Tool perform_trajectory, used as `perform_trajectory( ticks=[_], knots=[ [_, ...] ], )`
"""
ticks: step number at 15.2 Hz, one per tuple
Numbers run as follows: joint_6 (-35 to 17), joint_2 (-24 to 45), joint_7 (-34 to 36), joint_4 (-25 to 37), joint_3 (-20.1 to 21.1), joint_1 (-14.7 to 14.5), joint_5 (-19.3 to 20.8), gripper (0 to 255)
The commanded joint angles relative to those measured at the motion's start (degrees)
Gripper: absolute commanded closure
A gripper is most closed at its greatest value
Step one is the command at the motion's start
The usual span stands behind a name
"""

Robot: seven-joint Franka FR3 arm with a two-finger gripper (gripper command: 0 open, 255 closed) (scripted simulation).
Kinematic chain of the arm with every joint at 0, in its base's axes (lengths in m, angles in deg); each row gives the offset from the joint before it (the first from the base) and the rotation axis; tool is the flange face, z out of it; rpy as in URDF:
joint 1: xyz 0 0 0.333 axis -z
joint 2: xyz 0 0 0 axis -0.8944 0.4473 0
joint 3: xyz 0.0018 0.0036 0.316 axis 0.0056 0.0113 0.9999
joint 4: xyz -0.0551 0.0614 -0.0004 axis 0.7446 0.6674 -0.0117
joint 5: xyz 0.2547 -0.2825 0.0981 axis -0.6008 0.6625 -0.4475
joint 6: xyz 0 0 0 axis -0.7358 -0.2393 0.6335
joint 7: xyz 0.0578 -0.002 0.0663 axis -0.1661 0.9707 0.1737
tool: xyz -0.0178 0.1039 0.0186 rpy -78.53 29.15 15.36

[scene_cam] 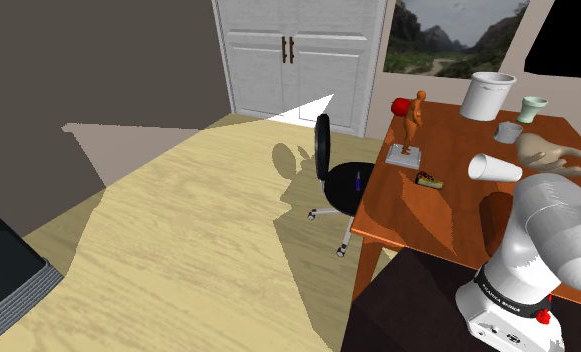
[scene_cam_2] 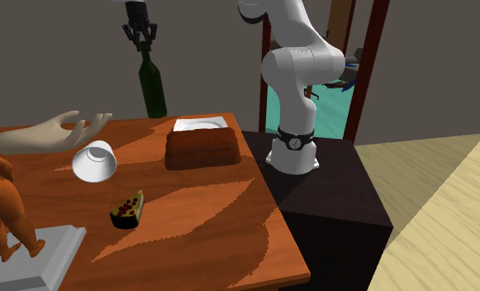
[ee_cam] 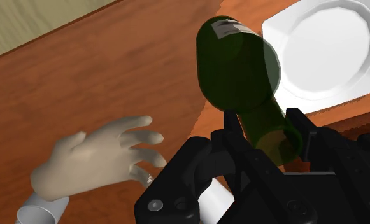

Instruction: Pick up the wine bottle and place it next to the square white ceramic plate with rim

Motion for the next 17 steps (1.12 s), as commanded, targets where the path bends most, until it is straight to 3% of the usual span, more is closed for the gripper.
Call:
perform_trajectory(
  ticks=[1, 7, 15, 16, 17],
  knots=[
    [-1.67, -0.18, 0.36, -2.11, 0.11, 1.0, 0.13, 255],
    [-5.87, -0.94, 1.34, -7.13, 0.04, 3.07, 0.78, 255],
    [-6.11, -1.0, 1.4, -7.4, 0.02, 3.17, 0.83, 255],
    [-6.11, -1.0, 1.39, -7.39, 0.02, 3.17, 0.83, 0],
    [-6.11, -1.0, 1.39, -7.39, 0.02, 3.17, 0.83, 0]
  ],
)
